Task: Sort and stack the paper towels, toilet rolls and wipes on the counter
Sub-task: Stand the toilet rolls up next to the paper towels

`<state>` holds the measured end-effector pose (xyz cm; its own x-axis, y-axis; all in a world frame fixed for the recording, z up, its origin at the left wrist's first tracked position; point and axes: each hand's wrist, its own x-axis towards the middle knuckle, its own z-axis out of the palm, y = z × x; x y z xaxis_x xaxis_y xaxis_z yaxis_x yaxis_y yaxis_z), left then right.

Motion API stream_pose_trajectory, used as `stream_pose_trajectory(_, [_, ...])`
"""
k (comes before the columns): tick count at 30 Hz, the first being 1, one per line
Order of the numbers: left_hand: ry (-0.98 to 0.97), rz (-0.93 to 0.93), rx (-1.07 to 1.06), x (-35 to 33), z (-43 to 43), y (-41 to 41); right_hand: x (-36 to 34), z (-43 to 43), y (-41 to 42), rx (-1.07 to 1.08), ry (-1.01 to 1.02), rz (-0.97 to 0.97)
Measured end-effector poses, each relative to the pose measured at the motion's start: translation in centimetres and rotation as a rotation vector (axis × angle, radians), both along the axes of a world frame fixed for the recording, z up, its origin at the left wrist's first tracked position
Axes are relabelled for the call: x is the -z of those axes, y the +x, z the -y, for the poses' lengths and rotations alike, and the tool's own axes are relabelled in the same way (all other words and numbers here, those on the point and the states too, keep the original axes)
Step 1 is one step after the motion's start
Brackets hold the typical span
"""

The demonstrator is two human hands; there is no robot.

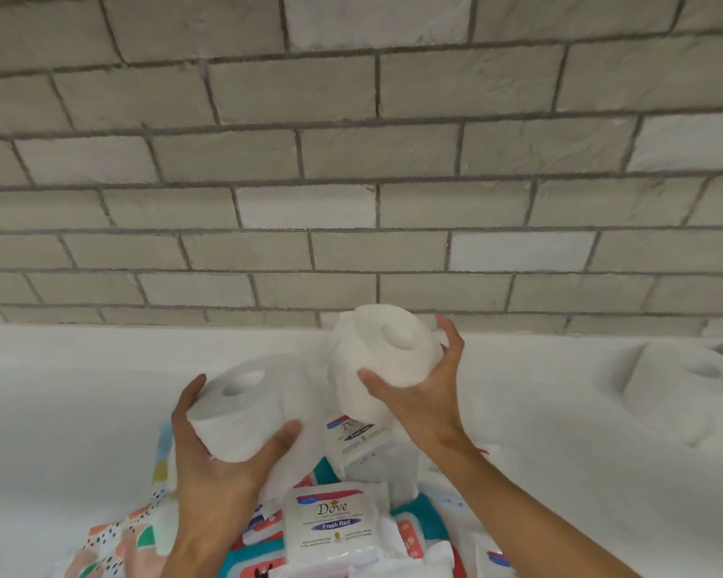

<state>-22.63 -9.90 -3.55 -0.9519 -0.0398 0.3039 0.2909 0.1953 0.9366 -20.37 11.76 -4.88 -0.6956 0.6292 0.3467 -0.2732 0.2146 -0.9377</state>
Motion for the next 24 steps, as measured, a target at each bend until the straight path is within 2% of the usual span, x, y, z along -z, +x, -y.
stream_pose_trajectory(11, [0.022, -0.067, 0.255, -2.0, -10.0, 6.1, -1.7, -8.7, 14.6, 0.231, -0.063, 0.0])
stream_pose_trajectory(19, [0.018, -0.131, 0.469, -2.1, -19.0, 11.2, -2.9, -15.0, 22.0, 0.353, -0.023, 0.039])
stream_pose_trajectory(24, [-0.013, -0.169, 0.524, -2.9, -24.2, 13.7, -3.0, -18.9, 25.8, 0.403, -0.028, 0.016])
